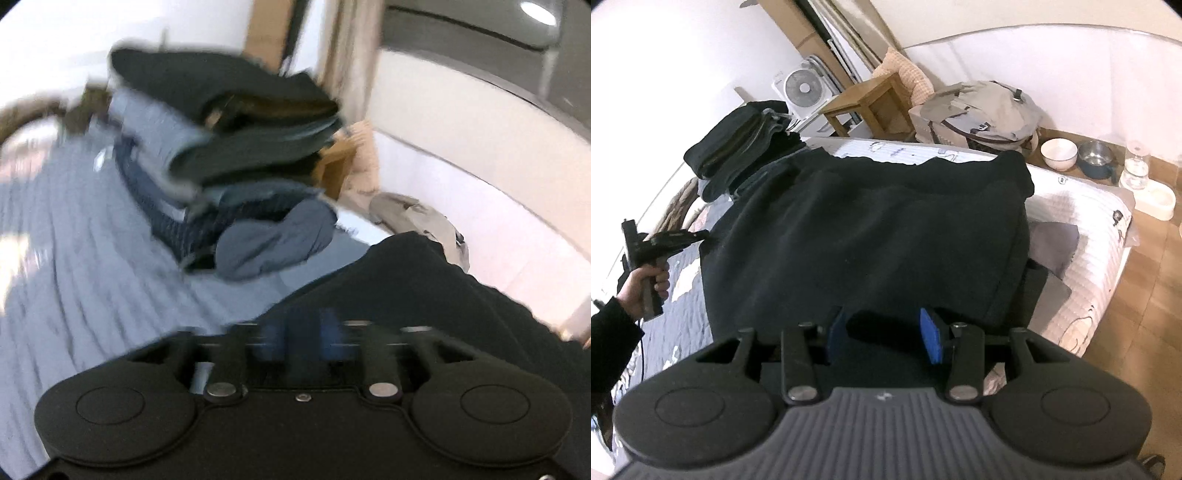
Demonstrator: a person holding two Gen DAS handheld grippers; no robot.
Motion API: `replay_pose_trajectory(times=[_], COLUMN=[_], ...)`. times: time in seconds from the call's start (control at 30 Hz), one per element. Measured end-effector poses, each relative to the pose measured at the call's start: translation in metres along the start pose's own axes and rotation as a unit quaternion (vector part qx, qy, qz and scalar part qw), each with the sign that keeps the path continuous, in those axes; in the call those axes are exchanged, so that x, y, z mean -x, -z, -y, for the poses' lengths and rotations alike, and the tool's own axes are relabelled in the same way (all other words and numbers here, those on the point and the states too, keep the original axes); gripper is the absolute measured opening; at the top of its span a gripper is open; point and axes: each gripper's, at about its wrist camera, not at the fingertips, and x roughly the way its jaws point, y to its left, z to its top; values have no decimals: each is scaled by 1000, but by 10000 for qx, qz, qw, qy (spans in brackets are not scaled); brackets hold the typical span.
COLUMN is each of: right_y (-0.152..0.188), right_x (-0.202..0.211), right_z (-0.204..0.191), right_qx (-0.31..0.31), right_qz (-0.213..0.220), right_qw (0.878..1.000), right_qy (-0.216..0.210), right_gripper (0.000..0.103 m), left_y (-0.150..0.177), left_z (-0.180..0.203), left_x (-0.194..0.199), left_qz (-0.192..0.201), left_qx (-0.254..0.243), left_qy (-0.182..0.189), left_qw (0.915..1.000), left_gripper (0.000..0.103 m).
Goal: Fold clothes
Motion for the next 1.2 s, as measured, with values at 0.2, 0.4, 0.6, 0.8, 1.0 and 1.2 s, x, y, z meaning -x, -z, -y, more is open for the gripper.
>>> replay_pose_trajectory(times=[0.2,0.4,0.6,0.8,1.0,1.2], right_y=[4,6,3,3,8,14], right_x=[2,1,2,3,10,17], right_z=[-8,-20,-22,-24,-35,-61], right_qx=[90,207,242,254,304,495], right_qz=[-75,-102,-105,-99,79,285], right_qw=[9999,9996,9995,9995,9994,9983], right_qy=[-81,-174,-182,-172,-123,145], right_gripper=[44,44,44,44,44,57], left_y=[17,19,12,10,33,63], left_z=[15,-14,-40,-64,22,118], left_x=[-21,-17,-5,15,61,84], left_qz=[-262,-298,-52,-196,101,-246], left_qx=[-568,41,231,711,-36,-499], left_qy=[-152,43,-596,-28,457,1047], left_qw=[9979,9995,9979,9973,9989,9929], left_gripper=[33,3,0,2,68,70])
